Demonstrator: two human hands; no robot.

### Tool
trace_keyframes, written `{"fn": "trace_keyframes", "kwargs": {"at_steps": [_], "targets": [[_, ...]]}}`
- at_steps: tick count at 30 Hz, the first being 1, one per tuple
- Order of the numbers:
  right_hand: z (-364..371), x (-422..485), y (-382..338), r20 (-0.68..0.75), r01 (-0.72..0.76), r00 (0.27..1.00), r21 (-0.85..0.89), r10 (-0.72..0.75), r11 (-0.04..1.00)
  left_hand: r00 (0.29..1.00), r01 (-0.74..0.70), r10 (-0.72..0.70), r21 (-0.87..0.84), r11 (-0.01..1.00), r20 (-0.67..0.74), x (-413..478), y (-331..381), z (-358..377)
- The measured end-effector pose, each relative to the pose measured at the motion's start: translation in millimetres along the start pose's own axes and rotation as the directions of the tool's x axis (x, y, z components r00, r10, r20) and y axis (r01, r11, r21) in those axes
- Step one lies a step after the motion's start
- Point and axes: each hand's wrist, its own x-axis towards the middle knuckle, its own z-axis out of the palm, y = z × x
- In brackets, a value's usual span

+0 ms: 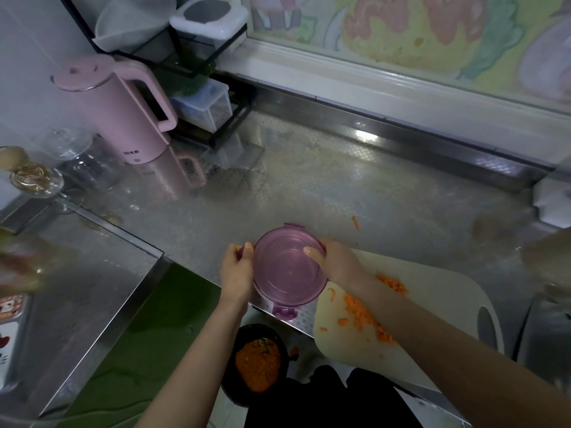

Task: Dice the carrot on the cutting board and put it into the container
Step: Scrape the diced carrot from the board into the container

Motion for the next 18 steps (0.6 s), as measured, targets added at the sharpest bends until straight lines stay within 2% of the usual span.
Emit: {"fn": "trace_keyframes", "kwargs": {"at_steps": [2, 4, 6, 8, 11, 13, 15, 18], "targets": [[-1, 0, -2, -0.079, 0.041, 0.996, 0.053, -0.037, 0.998, 0.998, -0.054, 0.055, -0.020, 0.998, 0.006, -1, 4, -3], [-4, 0, -7, -0.203, 0.037, 0.979, 0.106, -0.014, 0.994, 0.990, -0.142, 0.141, -0.058, 0.988, -0.017, -4, 11, -8], [-13, -1, -19, -0.311, 0.060, 0.950, 0.173, -0.003, 0.983, 0.989, -0.147, 0.142, -0.210, 0.967, -0.038, -7, 20, -9], [-27, -1, -37, -0.392, 0.109, 0.920, 0.284, 0.011, 0.953, 0.996, -0.092, 0.083, -0.417, 0.904, -0.041, -5, 30, -10], [-46, 0, -56, -0.388, 0.092, 0.914, 0.483, 0.118, 0.871, 0.992, -0.101, 0.034, -0.628, 0.772, -0.117, 6, 45, -13], [-50, 0, -59, -0.349, 0.087, 0.927, 0.559, 0.140, 0.824, 0.981, -0.129, -0.014, -0.706, 0.696, -0.192, 15, 49, -17], [-44, -2, -55, -0.291, 0.063, 0.952, 0.494, 0.097, 0.867, 0.963, -0.154, -0.058, -0.715, 0.682, -0.263, 24, 48, -19], [-23, -11, -36, -0.160, 0.031, 0.987, 0.124, -0.011, 0.992, 0.937, -0.129, -0.141, -0.693, 0.710, -0.319, 33, 35, -21]]}}
